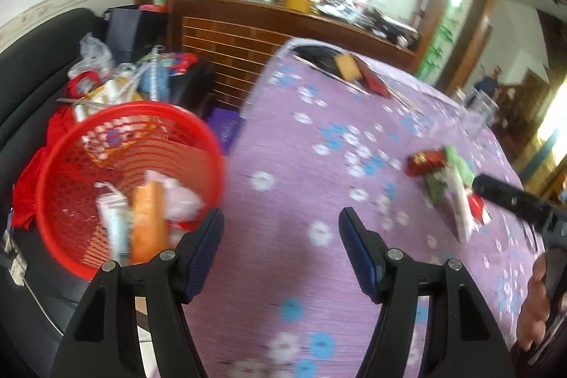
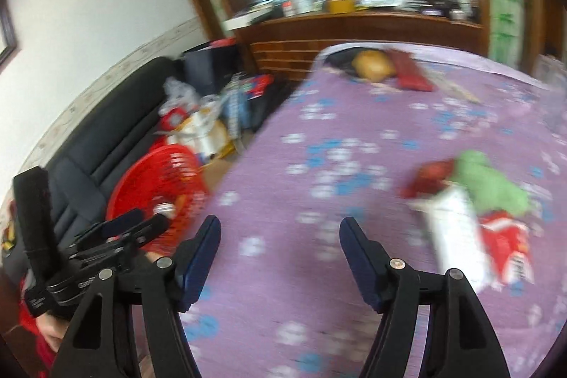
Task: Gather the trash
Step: 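Grasp the red YANTIE box with the right tool, then grasp the white barcode box with the left tool while the right tool holds the red box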
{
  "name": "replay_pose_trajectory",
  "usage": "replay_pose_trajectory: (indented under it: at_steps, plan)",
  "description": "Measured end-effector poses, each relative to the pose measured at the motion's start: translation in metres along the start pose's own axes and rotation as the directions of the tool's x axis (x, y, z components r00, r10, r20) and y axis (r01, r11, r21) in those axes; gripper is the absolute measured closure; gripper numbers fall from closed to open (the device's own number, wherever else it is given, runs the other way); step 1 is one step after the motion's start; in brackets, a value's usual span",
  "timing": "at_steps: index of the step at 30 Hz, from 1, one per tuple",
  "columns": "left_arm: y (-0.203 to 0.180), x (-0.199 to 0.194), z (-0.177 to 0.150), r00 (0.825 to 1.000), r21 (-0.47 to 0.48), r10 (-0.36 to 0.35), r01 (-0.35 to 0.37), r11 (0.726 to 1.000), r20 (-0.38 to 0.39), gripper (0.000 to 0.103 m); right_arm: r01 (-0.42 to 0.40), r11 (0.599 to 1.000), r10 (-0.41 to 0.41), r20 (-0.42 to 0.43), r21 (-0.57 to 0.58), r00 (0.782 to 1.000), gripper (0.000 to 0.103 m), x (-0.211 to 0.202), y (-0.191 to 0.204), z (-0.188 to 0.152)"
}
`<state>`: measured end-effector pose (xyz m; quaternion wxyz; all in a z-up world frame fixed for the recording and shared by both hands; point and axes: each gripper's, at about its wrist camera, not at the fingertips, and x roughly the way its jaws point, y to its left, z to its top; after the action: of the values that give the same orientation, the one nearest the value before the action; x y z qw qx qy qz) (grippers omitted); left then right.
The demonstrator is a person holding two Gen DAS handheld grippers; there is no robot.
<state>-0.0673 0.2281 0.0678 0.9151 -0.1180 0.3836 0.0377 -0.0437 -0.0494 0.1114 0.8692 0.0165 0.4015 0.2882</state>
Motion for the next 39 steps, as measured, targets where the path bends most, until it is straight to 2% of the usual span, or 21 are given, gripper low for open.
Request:
replay_pose_trajectory:
  at_steps: [4, 7, 13, 16, 18, 21, 25, 27, 30, 32, 37, 39]
  plan:
    - [-0.042, 0.013, -0.006, 0.998, 0.053, -0.043, 0.046, 0.998, -0.051, 0.037, 0.118, 0.99, -0.121, 0.04, 0.078, 0.992, 0.029, -0.024, -0.056, -0.008]
    - [-0.069, 0.02, -0.007, 0.994, 0.081, -0.073, 0.079, 0.994, -0.082, 0.037, 0.221, 0.965, -0.228, 0.04, 0.14, 0.973, 0.029, -0.037, -0.104, -0.013]
    - [-0.123, 0.029, -0.013, 0.988, 0.148, -0.099, 0.117, 0.982, -0.118, 0.036, 0.29, 0.92, -0.288, -0.048, 0.264, 0.956, 0.029, -0.025, -0.188, -0.024]
    - [-0.142, 0.033, -0.016, 0.986, 0.178, -0.097, 0.12, 0.977, -0.133, 0.036, 0.265, 0.917, -0.257, -0.066, 0.3, 0.964, 0.029, -0.013, -0.21, -0.033]
    - [-0.151, 0.037, -0.017, 0.985, 0.193, -0.094, 0.121, 0.974, -0.143, 0.036, 0.236, 0.921, -0.224, -0.074, 0.309, 0.972, 0.029, -0.004, -0.216, -0.038]
    - [-0.159, 0.044, -0.016, 0.983, 0.194, -0.093, 0.123, 0.973, -0.156, 0.036, 0.235, 0.93, -0.215, -0.1, 0.284, 0.972, 0.029, 0.006, -0.213, -0.04]
    - [-0.164, 0.056, -0.013, 0.976, 0.158, -0.113, 0.144, 0.977, -0.186, 0.036, 0.266, 0.938, -0.244, -0.119, 0.221, 0.962, 0.029, 0.014, -0.202, -0.043]
    - [-0.167, 0.062, -0.012, 0.97, 0.136, -0.129, 0.159, 0.978, -0.205, 0.036, 0.273, 0.939, -0.255, -0.112, 0.207, 0.961, 0.038, 0.016, -0.199, -0.044]
    - [-0.175, 0.07, -0.01, 0.967, 0.115, -0.138, 0.166, 0.979, -0.216, 0.036, 0.238, 0.943, -0.223, -0.09, 0.231, 0.971, 0.05, 0.012, -0.205, -0.044]
    - [-0.181, 0.075, -0.01, 0.966, 0.105, -0.14, 0.166, 0.981, -0.218, 0.036, 0.244, 0.94, -0.235, -0.065, 0.237, 0.97, 0.055, 0.004, -0.206, -0.045]
    - [-0.2, 0.087, -0.008, 0.968, 0.077, -0.148, 0.167, 0.983, -0.204, 0.036, 0.254, 0.919, -0.281, 0.048, 0.302, 0.959, 0.056, -0.024, -0.215, -0.045]
    - [-0.207, 0.096, -0.007, 0.97, 0.067, -0.135, 0.152, 0.986, -0.201, 0.036, 0.248, 0.911, -0.285, 0.068, 0.33, 0.956, 0.056, -0.03, -0.22, -0.045]
